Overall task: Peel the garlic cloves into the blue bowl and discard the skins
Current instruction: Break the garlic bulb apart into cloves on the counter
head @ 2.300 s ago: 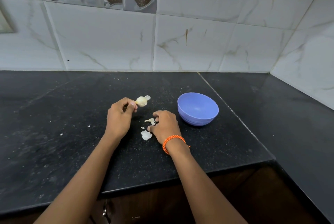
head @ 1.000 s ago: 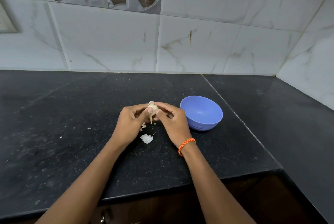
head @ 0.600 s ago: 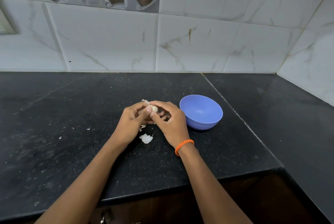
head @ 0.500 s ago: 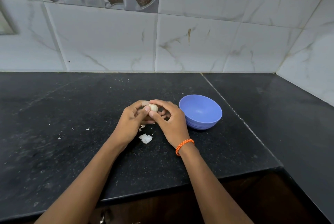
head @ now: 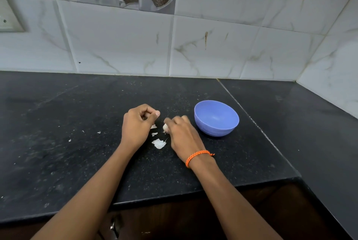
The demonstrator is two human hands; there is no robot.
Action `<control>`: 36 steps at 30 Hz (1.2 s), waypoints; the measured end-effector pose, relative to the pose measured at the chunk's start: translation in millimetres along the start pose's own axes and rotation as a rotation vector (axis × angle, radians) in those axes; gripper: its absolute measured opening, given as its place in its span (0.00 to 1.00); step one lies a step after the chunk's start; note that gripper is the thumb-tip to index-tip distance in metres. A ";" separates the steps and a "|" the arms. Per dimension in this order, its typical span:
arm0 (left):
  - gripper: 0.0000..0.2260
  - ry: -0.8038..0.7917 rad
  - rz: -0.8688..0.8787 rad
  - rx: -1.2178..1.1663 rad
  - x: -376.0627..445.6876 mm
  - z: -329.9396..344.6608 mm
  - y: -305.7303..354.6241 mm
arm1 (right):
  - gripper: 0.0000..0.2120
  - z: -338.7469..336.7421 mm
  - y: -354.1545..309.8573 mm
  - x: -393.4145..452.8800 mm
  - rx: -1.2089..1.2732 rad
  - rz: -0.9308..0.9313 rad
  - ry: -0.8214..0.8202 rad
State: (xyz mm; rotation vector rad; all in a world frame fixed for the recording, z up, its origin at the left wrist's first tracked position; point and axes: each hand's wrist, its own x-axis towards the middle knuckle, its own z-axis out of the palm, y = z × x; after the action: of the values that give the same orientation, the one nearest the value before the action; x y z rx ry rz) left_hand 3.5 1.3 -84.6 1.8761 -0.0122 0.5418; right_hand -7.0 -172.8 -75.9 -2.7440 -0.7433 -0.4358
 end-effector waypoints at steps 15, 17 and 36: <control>0.07 -0.172 0.060 0.157 -2.9 5.4 -9.7 | 0.07 1.6 15.4 9.6 0.266 0.111 -0.026; 0.09 -0.254 0.085 0.150 -4.1 6.3 -8.9 | 0.05 2.5 16.6 6.8 0.668 0.198 0.107; 0.11 -0.351 0.049 -0.232 -8.6 6.4 1.3 | 0.11 4.6 12.0 2.2 1.134 0.344 0.261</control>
State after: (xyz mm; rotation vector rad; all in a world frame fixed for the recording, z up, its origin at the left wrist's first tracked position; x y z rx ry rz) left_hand -2.3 -7.0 -88.3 1.7244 -0.3391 0.2268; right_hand 2.1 -180.3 -81.5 -1.6446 -0.2742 -0.1839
